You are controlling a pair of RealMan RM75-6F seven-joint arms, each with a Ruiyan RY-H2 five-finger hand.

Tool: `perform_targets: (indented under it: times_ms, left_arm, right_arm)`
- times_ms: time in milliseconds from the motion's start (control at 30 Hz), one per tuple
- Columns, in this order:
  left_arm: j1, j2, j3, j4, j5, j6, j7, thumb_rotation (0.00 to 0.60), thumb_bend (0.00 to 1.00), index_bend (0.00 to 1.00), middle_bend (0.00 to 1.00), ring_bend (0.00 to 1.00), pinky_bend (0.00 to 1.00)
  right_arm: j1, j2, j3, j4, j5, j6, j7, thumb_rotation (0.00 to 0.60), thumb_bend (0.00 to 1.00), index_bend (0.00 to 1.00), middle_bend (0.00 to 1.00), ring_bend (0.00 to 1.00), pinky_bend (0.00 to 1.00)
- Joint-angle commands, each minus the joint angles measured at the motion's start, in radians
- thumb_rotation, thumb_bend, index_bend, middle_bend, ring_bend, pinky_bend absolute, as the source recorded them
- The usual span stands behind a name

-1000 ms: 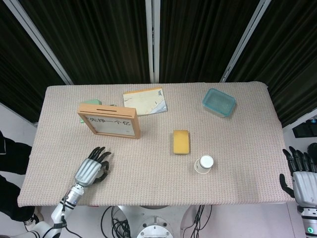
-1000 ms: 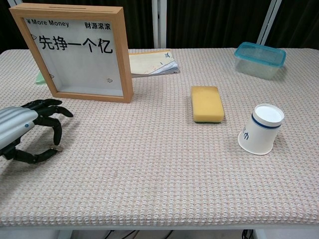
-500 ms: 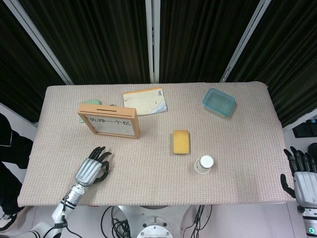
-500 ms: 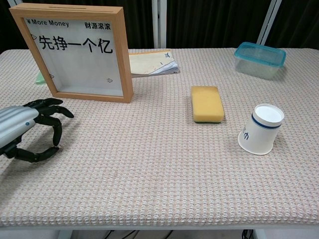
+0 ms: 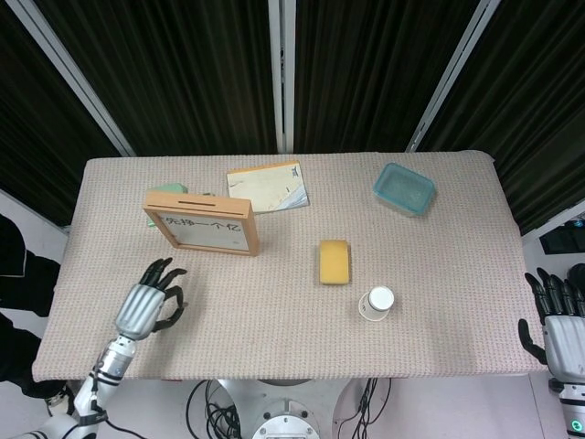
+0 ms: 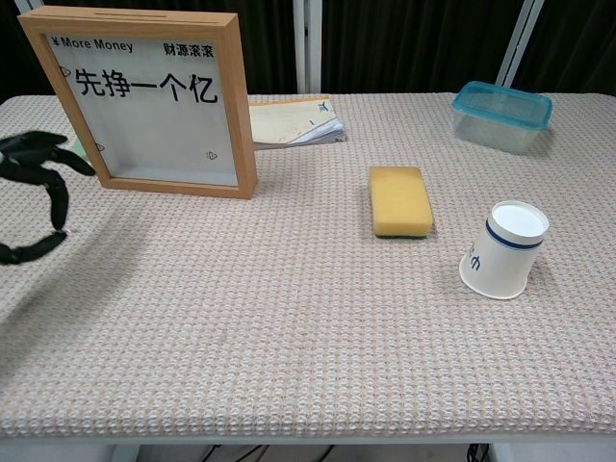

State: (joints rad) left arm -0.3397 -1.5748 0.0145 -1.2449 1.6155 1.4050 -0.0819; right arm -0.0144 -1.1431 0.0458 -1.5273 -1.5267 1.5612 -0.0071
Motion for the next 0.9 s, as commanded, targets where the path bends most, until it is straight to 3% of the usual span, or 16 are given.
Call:
perform_targets:
  times_ms: [33,200,500,700,900]
  left_arm:
    - [0.012,0.109,-0.063,-0.108,-0.041,0.047,0.05,0.6,0.39,0.6,0.25,0.0,0.1]
    - [-0.015,0.236,-0.164,-0.209,-0.095,0.054,0.082,0.6,0.39,0.6,0.24,0.0,0.1]
    - [-0.143,0.418,-0.329,-0.279,-0.258,-0.126,0.137,0.6,0.39,0.6,0.22,0.0,0.1]
    - [-0.24,0.468,-0.377,-0.33,-0.336,-0.272,0.166,0.6,0.39,0.6,0.22,0.0,0.1]
    - [-0.337,0.475,-0.38,-0.381,-0.387,-0.407,0.226,0.6,0.39,0.61,0.22,0.0,0.1]
  right_arm:
    - [0.001,0.001,0.001,-0.002,-0.002,0.001,0.002,0.6,0.45,0.0,0.0,0.0,0.0]
    - [0.004,0.002,0.001,-0.005,-0.012,0.004,-0.001,0.6,0.45,0.0,0.0,0.0,0.0]
    - [0.008,0.008,0.001,-0.025,-0.017,0.004,-0.022,0.6,0.45,0.0,0.0,0.0,0.0]
    - [0.007,0.006,0.005,-0.026,-0.009,0.004,-0.025,0.6,0.45,0.0,0.0,0.0,0.0]
    - [0.009,0.005,0.003,-0.029,-0.002,-0.006,-0.036,0.6,0.45,0.0,0.0,0.0,0.0]
